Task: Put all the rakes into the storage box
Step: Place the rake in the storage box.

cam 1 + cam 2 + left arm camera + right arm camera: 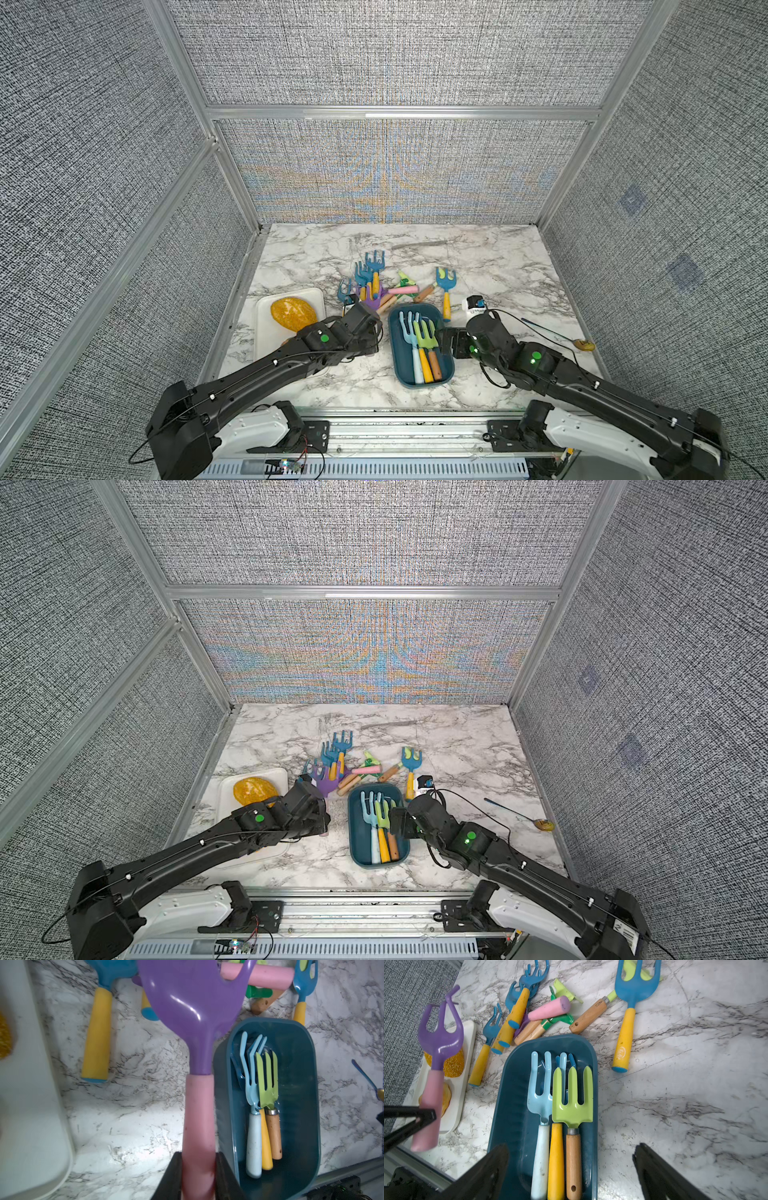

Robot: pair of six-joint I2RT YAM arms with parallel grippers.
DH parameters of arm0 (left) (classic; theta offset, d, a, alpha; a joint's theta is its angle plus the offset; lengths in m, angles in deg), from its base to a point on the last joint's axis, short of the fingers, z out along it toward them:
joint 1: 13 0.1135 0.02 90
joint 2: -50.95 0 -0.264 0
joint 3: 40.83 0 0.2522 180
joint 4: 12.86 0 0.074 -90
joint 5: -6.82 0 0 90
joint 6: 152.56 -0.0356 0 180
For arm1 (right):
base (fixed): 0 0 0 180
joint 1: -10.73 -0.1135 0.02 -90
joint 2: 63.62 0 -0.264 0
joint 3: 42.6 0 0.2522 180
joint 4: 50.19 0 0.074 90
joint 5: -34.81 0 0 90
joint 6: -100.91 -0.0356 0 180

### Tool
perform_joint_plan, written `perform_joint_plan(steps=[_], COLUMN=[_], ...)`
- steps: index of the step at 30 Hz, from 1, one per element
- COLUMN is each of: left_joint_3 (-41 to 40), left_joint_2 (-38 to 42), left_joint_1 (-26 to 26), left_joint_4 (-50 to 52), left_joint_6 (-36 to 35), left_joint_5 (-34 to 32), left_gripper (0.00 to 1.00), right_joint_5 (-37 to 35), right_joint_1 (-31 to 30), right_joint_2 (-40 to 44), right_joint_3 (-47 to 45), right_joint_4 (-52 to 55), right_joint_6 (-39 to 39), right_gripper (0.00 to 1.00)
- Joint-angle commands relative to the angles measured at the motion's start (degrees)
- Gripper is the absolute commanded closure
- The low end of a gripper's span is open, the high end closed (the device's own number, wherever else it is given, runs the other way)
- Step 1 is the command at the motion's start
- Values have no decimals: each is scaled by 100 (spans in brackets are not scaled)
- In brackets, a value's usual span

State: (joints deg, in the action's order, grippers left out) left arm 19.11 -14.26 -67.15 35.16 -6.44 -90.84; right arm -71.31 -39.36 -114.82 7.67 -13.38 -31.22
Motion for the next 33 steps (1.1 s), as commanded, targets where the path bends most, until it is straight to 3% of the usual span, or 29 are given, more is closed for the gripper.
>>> perform_joint_plan(steps=[1, 13, 29, 33], left_joint_3=[-17, 479, 581, 644], left_joint_2=[-124, -1085, -1930, -1929], left_joint_1=[-359, -1585, -1756, -1759], left_joint_4=[-452, -895, -996, -895], left_joint_6=[546, 1007, 1315, 1314], left_joint_5=[-277, -485, -500, -511], left_gripper=[100, 100, 100, 74], right_joint_5=[-293, -134, 164, 206], right_joint_1=[48, 303, 541, 550], right_joint_2=[98, 233, 391, 400], right_joint_3=[-16, -127, -358, -396], right_joint_4=[107, 96, 55, 31], right_joint_6=[-122, -11, 124, 123], right_gripper=[1, 1, 1, 1])
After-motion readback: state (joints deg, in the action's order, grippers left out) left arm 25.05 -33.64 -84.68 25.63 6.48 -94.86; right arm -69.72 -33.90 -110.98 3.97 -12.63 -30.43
